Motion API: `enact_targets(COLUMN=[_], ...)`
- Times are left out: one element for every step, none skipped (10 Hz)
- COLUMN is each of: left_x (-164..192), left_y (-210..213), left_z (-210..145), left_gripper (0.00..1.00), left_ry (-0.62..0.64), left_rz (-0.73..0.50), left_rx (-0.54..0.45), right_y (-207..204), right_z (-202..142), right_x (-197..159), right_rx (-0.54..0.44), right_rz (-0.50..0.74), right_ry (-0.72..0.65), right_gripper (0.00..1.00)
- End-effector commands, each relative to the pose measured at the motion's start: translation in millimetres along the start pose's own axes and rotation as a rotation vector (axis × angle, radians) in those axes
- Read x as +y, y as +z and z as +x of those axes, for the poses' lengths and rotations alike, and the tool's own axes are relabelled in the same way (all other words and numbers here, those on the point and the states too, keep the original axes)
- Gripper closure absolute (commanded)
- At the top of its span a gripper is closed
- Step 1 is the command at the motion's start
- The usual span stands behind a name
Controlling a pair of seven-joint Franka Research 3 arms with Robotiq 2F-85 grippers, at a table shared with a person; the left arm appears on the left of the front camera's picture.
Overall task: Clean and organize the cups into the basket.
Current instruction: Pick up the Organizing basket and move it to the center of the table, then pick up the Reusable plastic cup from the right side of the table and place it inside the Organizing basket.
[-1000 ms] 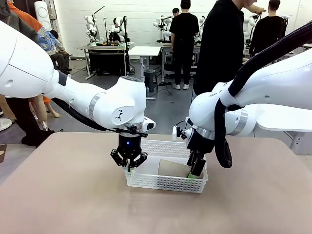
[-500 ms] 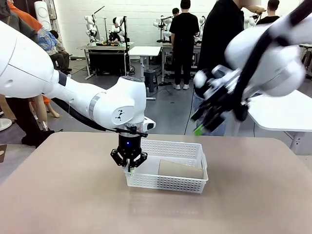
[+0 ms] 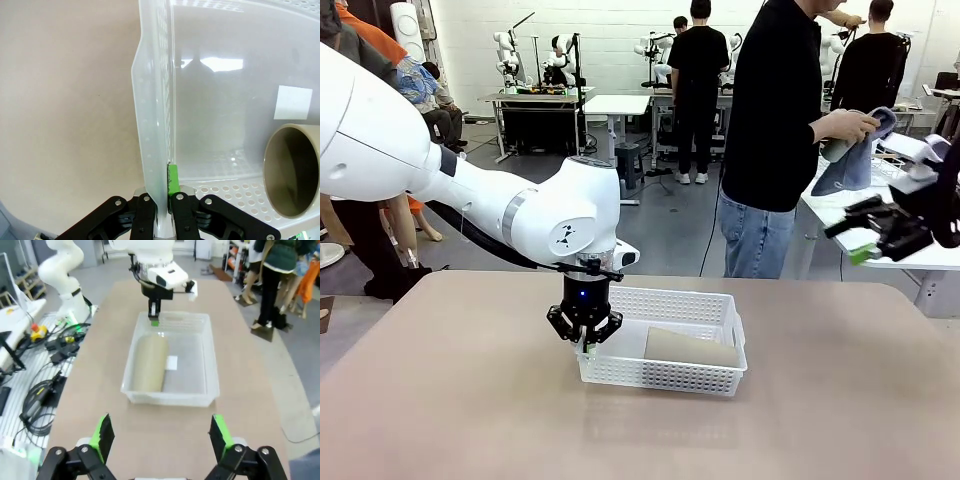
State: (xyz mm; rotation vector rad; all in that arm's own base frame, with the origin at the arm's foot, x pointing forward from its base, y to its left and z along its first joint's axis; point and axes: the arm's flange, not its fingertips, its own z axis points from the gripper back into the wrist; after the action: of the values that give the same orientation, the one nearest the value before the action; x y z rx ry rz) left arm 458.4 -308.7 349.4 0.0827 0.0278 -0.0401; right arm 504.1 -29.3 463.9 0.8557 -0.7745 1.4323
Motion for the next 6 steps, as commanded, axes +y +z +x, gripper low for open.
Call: enact_targets(left_x=[0.1, 0.1, 0.1, 0.1, 0.1, 0.1], left_y=[-4.3, -4.3, -4.3, -4.3, -4.3, -4.3], left_z=[-1.1, -1.1, -1.1, -1.1, -1.1, -1.1], left_gripper=[1.0, 1.0, 1.0, 1.0, 1.0, 1.0], left_ry=[-0.009, -0.009, -0.009, -0.009, -0.009, -0.009], left_rz=[0.011, 0.011, 0.011, 0.011, 0.011, 0.011], left_rx=[0.0, 0.0, 0.0, 0.0, 0.0, 0.0], right_y=[37.7, 47.4, 61.5, 78.7, 91.9, 104.7], right_z=[-28.5, -41.2, -60.0, -78.0, -91.5, -105.1], right_x=[-18.8, -15.9, -11.1, -6.3, -1.4, 6.9], right_rx=[-0.095, -0.078, -0.081, -0.119, -0.137, -0.146], right_rz=[-0.015, -0.034, -0.072, -0.112, -0.138, -0.167], right_ry=[0.002, 0.013, 0.024, 0.016, -0.001, -0.019], right_gripper=[0.0, 0.0, 0.0, 0.0, 0.0, 0.0])
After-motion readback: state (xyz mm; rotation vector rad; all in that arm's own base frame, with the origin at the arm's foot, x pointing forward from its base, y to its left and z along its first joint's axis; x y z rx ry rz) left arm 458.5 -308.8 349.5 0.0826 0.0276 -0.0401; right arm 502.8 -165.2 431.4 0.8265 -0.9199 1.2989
